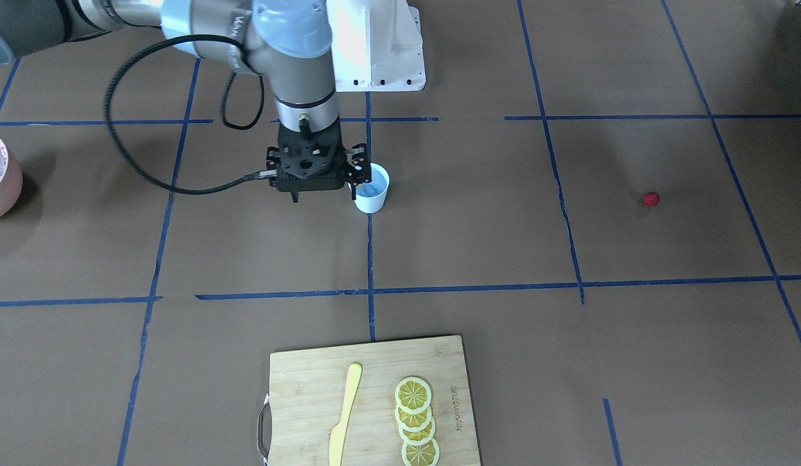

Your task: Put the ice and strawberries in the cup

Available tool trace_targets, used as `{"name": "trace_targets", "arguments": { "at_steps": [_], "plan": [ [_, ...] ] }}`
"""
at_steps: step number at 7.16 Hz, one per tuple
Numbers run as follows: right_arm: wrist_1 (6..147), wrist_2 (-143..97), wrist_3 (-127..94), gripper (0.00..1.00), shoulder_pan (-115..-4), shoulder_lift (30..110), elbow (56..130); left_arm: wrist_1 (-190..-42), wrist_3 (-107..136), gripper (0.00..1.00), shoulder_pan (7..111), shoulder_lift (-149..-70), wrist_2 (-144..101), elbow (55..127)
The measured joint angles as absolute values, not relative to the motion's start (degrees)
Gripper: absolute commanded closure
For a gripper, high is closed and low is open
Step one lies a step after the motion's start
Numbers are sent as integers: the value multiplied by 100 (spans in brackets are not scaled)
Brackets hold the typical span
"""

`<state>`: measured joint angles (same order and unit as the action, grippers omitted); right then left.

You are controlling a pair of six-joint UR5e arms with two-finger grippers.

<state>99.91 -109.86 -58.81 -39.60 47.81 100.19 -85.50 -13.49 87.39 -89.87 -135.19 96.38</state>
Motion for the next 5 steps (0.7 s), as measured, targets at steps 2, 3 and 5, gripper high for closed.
{"name": "trace_targets", "arguments": {
  "at_steps": [2, 3, 5],
  "plan": [
    [9983, -11755, -4267, 1, -5019, 5669, 10443, -8736, -1327, 0, 8730, -9001, -13527, 9637],
    [9981, -12023, -3307, 1, -5543, 6116, 10514, -8834, -1326, 0, 8728, -9001, -13539, 9631],
    [9967, -12646, -1130, 1, -6683, 7117, 10530, -8998, -1325, 0, 8728, -9011, -13540, 9629]
  ]
}}
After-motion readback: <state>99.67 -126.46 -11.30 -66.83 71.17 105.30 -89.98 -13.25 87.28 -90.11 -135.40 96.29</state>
